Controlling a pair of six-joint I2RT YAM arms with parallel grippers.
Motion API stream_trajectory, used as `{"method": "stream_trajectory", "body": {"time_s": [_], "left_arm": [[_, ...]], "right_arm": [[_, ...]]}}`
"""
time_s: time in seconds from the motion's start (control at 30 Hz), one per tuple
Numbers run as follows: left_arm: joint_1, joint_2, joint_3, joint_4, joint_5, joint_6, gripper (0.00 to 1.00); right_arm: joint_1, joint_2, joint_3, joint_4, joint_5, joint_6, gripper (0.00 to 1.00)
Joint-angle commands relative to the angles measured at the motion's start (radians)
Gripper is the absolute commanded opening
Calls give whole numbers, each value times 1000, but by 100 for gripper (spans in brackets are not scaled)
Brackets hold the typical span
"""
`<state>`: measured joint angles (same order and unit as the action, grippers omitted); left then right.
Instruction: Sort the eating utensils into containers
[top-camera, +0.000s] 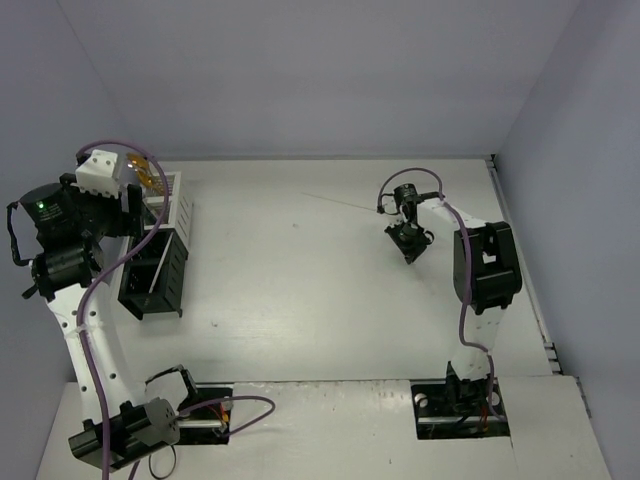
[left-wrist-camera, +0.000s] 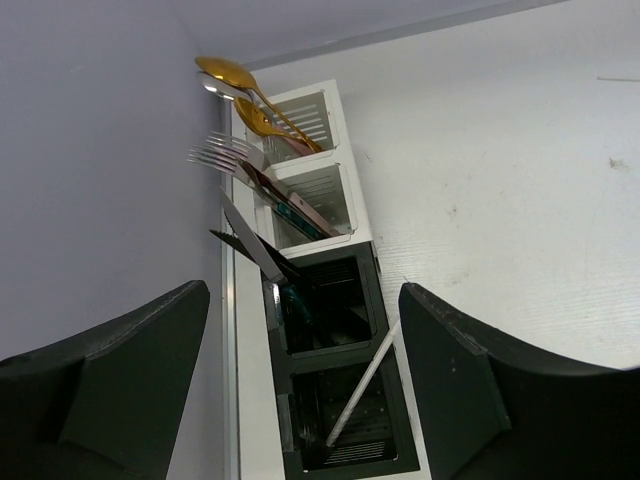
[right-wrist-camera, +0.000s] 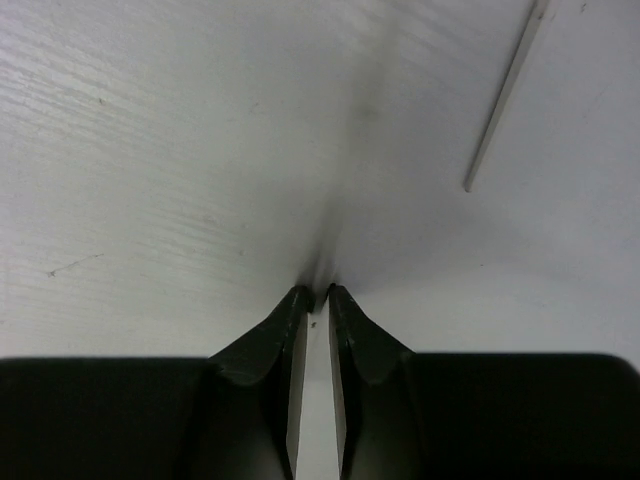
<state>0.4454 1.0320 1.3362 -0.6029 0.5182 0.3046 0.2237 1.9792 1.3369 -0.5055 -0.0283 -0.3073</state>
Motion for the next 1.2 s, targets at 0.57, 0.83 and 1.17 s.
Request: {"method": "stream_trajectory", "body": {"time_s": [0.57, 0.83, 1.17], "left_arm": [[-538, 25, -360, 694, 321, -818, 73], [-696, 110, -365, 788, 230, -865, 70], [-718, 184, -311, 804, 185, -861, 61]], "right_arm": [[265, -196, 326, 85, -658, 142, 0], [370, -199, 373, 127, -778, 198, 0], [424, -209, 389, 131, -798, 203, 0]]}}
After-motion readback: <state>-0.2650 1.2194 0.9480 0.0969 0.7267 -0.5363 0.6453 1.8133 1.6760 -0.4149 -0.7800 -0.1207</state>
